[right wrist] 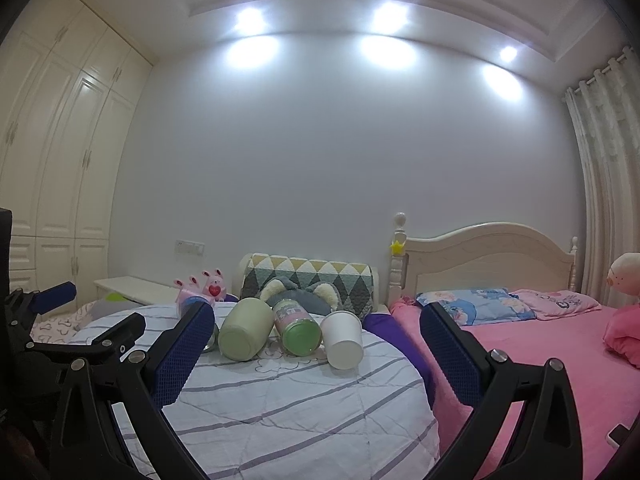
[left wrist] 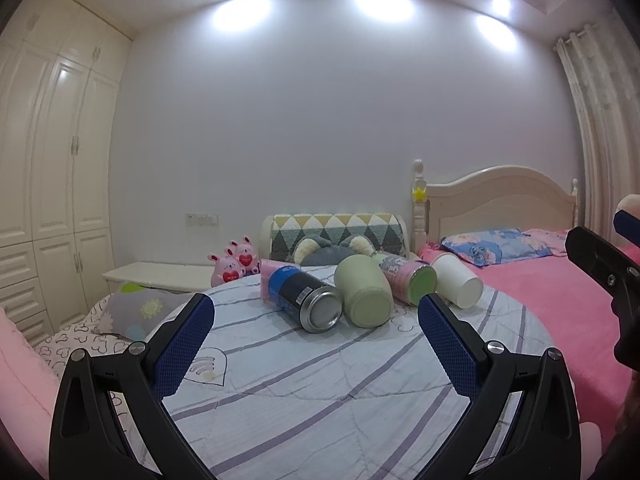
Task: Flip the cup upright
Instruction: 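Move the right gripper toward the white paper cup lying on its side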
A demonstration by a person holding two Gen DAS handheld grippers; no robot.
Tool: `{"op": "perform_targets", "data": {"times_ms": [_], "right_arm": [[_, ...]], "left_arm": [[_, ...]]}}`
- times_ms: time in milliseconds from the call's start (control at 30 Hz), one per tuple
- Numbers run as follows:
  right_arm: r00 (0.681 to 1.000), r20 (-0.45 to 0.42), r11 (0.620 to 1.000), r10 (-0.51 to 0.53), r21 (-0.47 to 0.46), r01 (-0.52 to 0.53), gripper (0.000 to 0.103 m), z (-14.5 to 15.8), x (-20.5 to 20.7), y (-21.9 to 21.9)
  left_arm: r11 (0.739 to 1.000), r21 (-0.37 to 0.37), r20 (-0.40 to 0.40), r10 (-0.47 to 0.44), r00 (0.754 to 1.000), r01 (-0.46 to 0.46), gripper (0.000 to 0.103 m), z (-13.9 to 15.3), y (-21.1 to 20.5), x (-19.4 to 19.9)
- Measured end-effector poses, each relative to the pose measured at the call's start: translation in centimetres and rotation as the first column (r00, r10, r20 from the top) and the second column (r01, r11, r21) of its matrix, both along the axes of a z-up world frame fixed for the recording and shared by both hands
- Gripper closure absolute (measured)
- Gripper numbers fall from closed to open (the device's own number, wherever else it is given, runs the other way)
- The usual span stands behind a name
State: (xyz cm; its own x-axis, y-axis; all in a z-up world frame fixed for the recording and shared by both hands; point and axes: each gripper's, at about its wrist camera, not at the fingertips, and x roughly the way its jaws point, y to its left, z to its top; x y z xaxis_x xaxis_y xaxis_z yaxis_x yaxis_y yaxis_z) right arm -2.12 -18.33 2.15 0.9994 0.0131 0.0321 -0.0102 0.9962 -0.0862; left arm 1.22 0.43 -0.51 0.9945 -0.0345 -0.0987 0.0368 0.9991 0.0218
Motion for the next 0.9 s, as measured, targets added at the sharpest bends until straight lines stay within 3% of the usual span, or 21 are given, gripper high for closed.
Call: {"op": "perform_targets", "data": {"times_ms": [467, 700, 900], "right_arm": [[0.984, -0.132, 0.987, 0.119, 0.124, -0.103, 0.000, 0.5, 5.4, -0.6], [0.943, -0.269, 0.973, 0.198, 0.169, -0.156, 0.000, 0.1, 10.5, -0.5], [0.930, -0.307, 0.971, 0.200, 0.189, -0.147, 0.000, 0.7, 13.1, -0.6]], "left_arm": [[1.000, -0.025, -0.150, 0.005, 0.989, -0.008, 0.000, 0.7, 0.8, 4.9], [0.998, 0.022, -0.216, 0.068, 0.974, -0.064, 0.000, 0.5, 1.0, 8.2], [0.997, -0.035, -0.283, 0.050, 0.958, -0.063, 0.000, 1.2, 2.1, 11.1]]}}
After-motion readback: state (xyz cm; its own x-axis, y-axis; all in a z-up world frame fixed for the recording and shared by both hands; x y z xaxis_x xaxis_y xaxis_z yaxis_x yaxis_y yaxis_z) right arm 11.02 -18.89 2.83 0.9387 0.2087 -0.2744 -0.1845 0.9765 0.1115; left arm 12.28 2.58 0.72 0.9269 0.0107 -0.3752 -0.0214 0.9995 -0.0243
